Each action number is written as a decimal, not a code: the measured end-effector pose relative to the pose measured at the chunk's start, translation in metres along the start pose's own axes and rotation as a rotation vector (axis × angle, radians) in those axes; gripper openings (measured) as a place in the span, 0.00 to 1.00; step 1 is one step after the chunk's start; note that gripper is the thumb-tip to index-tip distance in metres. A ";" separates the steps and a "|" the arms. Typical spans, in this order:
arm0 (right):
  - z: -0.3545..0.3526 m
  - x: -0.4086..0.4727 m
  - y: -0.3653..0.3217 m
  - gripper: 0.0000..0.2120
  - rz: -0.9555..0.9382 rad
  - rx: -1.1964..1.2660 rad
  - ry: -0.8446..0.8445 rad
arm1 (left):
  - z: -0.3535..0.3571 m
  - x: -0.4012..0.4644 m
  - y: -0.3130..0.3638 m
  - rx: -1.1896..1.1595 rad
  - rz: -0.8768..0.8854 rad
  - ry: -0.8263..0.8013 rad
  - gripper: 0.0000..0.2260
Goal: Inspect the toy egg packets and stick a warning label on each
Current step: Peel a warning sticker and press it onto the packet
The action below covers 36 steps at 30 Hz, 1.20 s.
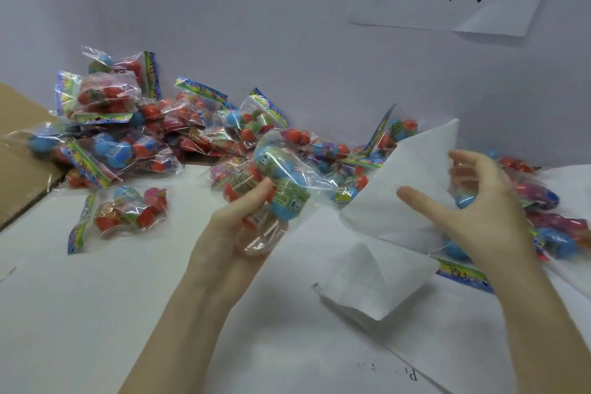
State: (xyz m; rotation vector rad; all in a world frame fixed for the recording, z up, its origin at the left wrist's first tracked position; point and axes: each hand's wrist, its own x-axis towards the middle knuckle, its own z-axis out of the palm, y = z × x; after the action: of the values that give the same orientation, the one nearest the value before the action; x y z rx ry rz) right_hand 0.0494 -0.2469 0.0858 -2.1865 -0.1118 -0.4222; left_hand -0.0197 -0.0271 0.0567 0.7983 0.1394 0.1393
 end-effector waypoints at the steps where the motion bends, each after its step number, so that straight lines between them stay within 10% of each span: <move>1: -0.006 0.002 0.003 0.42 0.080 -0.056 -0.120 | 0.000 0.001 -0.002 0.035 0.014 -0.022 0.13; 4: -0.020 0.001 0.008 0.61 0.137 -0.215 -0.516 | 0.004 0.002 -0.009 0.113 0.065 -0.024 0.15; 9: -0.019 -0.002 0.013 0.57 -0.007 -0.621 -0.815 | 0.007 0.000 -0.009 0.175 -0.018 0.060 0.13; 16: 0.007 -0.001 0.009 0.13 -0.235 -0.274 -0.414 | 0.005 -0.005 -0.006 0.257 -0.109 -0.080 0.10; 22: 0.038 -0.012 0.002 0.25 -0.386 -0.195 0.027 | 0.009 -0.007 -0.007 0.163 -0.172 -0.176 0.12; 36: 0.073 -0.029 0.006 0.12 -0.691 -0.060 -0.060 | -0.003 0.010 -0.012 -0.301 -0.406 0.088 0.19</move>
State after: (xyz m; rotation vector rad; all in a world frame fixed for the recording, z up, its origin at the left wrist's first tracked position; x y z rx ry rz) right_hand 0.0429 -0.1910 0.0305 -2.1731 -0.9110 -0.7443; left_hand -0.0096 -0.0317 0.0456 0.4515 0.3521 -0.1863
